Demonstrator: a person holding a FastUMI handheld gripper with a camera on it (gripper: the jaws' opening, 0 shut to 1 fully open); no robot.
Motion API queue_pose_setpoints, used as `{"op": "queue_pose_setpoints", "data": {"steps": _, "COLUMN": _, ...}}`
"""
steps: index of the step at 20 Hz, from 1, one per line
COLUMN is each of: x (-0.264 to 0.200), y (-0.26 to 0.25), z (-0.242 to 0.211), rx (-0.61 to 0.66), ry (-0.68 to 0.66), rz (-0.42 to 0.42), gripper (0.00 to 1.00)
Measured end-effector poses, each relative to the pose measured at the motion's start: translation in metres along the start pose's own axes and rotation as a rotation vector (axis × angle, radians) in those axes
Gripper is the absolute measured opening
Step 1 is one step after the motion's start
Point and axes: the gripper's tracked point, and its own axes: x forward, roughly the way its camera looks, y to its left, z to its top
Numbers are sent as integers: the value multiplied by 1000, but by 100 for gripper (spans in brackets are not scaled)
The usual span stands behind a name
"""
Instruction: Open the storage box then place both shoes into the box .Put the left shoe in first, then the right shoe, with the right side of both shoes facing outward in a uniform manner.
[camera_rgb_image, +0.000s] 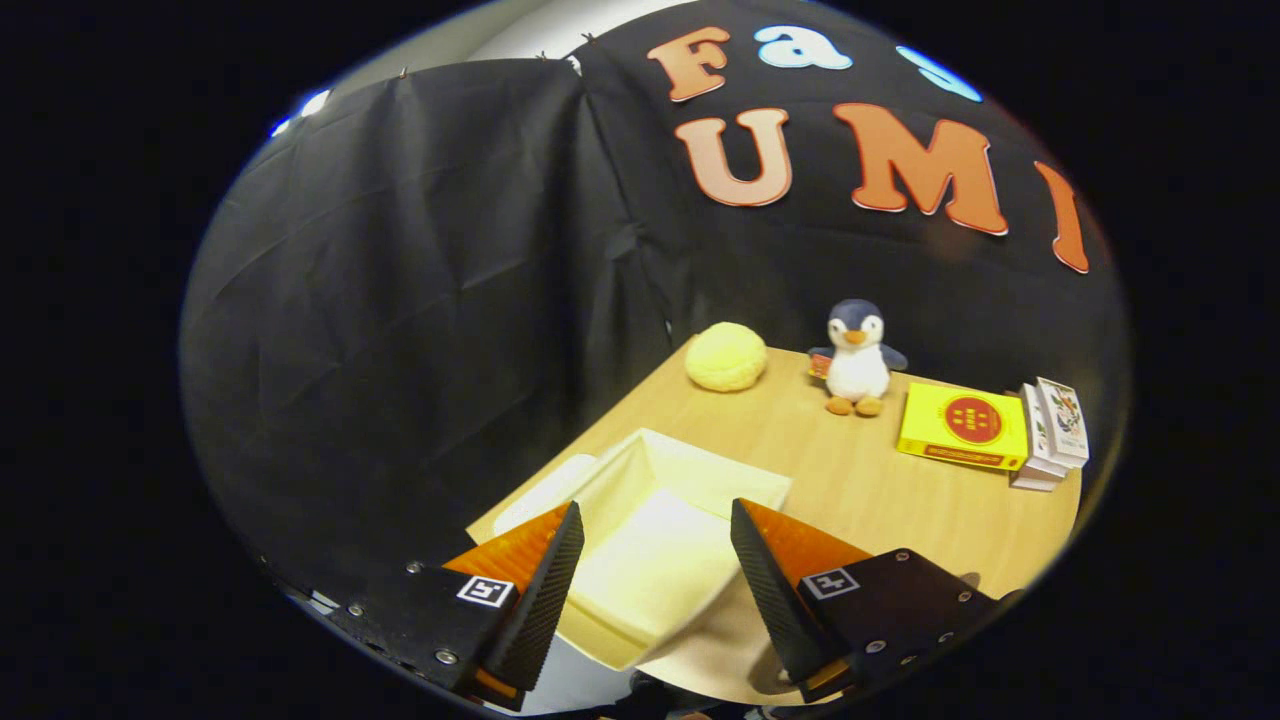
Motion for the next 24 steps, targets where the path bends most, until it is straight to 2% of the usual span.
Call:
{"op": "queue_pose_setpoints", "data": {"steps": 5, "x": -13, "y": -90, "z": -83, "rx": 32, "ry": 105, "rz": -163, "gripper": 89}}
{"op": "queue_pose_setpoints", "data": {"steps": 9, "x": -14, "y": -136, "z": -141, "rx": 60, "ry": 197, "rz": -257, "gripper": 89}}
{"op": "queue_pose_setpoints", "data": {"steps": 14, "x": -8, "y": -159, "z": -197, "rx": 73, "ry": 292, "rz": -292, "gripper": 87}}
{"op": "queue_pose_setpoints", "data": {"steps": 18, "x": 6, "y": -173, "z": -214, "rx": 70, "ry": 302, "rz": -316, "gripper": 81}}
{"op": "queue_pose_setpoints", "data": {"steps": 22, "x": 30, "y": -189, "z": -225, "rx": 102, "ry": 306, "rz": -347, "gripper": 69}}
{"op": "queue_pose_setpoints", "data": {"steps": 23, "x": 38, "y": -191, "z": -227, "rx": 108, "ry": 309, "rz": -340, "gripper": 62}}
{"op": "queue_pose_setpoints", "data": {"steps": 24, "x": 46, "y": -191, "z": -231, "rx": 116, "ry": 317, "rz": -323, "gripper": 60}}
